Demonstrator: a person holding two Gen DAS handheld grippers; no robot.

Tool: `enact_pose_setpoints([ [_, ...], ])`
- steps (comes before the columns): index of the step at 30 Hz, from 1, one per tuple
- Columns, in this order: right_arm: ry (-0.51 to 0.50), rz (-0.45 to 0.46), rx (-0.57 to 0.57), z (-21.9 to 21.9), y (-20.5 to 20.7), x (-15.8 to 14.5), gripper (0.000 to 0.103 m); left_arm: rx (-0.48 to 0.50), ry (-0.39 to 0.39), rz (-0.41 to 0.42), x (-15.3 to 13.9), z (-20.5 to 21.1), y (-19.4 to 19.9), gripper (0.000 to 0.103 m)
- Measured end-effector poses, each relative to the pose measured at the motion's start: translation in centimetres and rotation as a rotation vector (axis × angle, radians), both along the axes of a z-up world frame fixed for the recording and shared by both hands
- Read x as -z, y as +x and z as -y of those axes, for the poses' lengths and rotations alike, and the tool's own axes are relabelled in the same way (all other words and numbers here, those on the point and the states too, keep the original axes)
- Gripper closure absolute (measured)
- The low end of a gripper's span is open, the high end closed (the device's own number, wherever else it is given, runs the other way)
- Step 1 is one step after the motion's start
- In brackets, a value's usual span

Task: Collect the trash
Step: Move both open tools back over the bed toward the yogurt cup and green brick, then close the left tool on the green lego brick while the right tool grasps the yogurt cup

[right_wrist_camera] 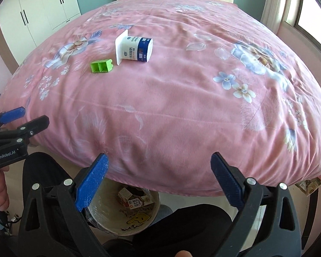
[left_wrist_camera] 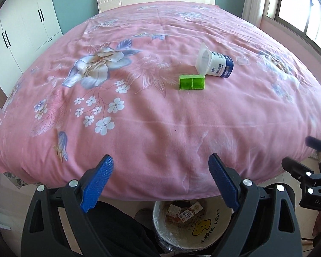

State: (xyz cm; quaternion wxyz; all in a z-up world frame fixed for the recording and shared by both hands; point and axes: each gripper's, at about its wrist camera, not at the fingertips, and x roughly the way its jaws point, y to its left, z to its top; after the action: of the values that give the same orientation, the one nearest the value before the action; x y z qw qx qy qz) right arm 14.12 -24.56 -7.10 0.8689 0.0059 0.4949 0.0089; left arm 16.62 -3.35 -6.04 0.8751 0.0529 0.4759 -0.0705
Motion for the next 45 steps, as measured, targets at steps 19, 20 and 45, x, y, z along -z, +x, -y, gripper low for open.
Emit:
enact_pose_setpoints([
  [19,0.039,0.034,-0.21,1.1,8.4,-2.9,0.009,0.09,0.006,-0.001,-0.4,2.8,5.5,0.011],
  [20,0.03,0.029,-0.222,1.1,8.9,-2.9,0.009,0.095,0.01,-0.004,-0.3,2.8,5.9,0.011],
  [45,-0.117,-0.03,-0.449,-0.7,19.2,-0.7,0.009,0.124,-0.016,-0.09,2.9,6.0,12.9,0.011],
])
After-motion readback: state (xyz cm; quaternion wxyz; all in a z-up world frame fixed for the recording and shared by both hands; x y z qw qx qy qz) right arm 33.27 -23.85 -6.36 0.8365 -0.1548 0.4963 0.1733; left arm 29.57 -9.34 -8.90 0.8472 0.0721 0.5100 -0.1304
